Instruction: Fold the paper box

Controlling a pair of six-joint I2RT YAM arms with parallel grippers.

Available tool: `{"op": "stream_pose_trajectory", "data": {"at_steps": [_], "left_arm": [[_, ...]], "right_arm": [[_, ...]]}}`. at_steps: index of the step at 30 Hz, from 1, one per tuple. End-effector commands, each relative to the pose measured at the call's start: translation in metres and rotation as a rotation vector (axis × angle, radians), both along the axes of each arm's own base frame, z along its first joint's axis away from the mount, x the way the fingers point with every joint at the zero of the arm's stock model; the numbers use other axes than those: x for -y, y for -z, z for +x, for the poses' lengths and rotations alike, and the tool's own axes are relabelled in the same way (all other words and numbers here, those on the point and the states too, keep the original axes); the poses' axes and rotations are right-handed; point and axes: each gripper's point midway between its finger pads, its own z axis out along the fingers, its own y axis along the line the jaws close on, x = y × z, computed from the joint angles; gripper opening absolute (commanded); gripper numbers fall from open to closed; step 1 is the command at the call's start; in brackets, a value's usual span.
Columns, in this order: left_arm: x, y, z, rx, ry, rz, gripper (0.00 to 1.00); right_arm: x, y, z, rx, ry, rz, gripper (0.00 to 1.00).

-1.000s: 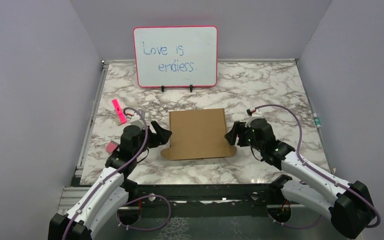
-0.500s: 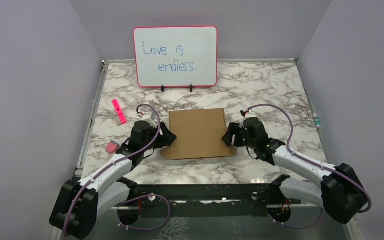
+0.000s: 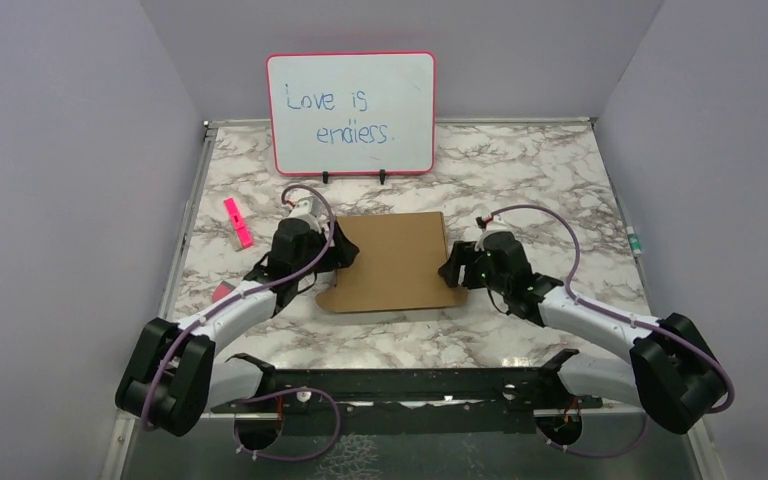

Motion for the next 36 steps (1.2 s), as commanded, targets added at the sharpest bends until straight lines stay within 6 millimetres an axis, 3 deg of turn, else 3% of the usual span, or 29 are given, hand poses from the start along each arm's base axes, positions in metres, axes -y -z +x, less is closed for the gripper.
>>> {"op": "stream_pose_trajectory", "data": {"at_steps": [1, 5, 10, 13, 19, 25, 31, 36], "left_arm": [[-0.010, -0.060, 0.024, 0.137, -0.034, 0.062, 0.81], [-0.035, -0.106, 0.022, 0.180, -0.109, 0.144, 0.98], [-0.049, -0.171, 0.009, 0.325, -0.095, 0.182, 0.99], [-0.062, -0.193, 0.007, 0.410, -0.091, 0.263, 0.99], [-0.095, -0.191, 0.011, 0.443, -0.172, 0.429, 0.99], [-0.092, -0.170, 0.000, 0.432, -0.139, 0.381, 0.99], [-0.095, -0.160, 0.003, 0.401, -0.152, 0.399, 0.98], [-0.101, -0.155, 0.005, 0.384, -0.177, 0.424, 0.98]], "right_arm": [[0.004, -0.005, -0.006, -0.011, -0.060, -0.074, 0.74], [0.000, -0.033, -0.009, 0.022, -0.132, -0.092, 0.77], [-0.010, -0.060, -0.016, 0.090, -0.235, -0.098, 0.82], [-0.020, -0.067, -0.022, 0.117, -0.307, -0.114, 0.84], [-0.060, -0.062, -0.045, 0.185, -0.489, -0.264, 0.84], [-0.093, -0.042, -0.075, 0.255, -0.670, -0.452, 0.84], [-0.117, -0.033, -0.096, 0.411, -0.796, -0.736, 0.84], [-0.123, -0.024, -0.094, 0.546, -0.795, -0.996, 0.82]]}}
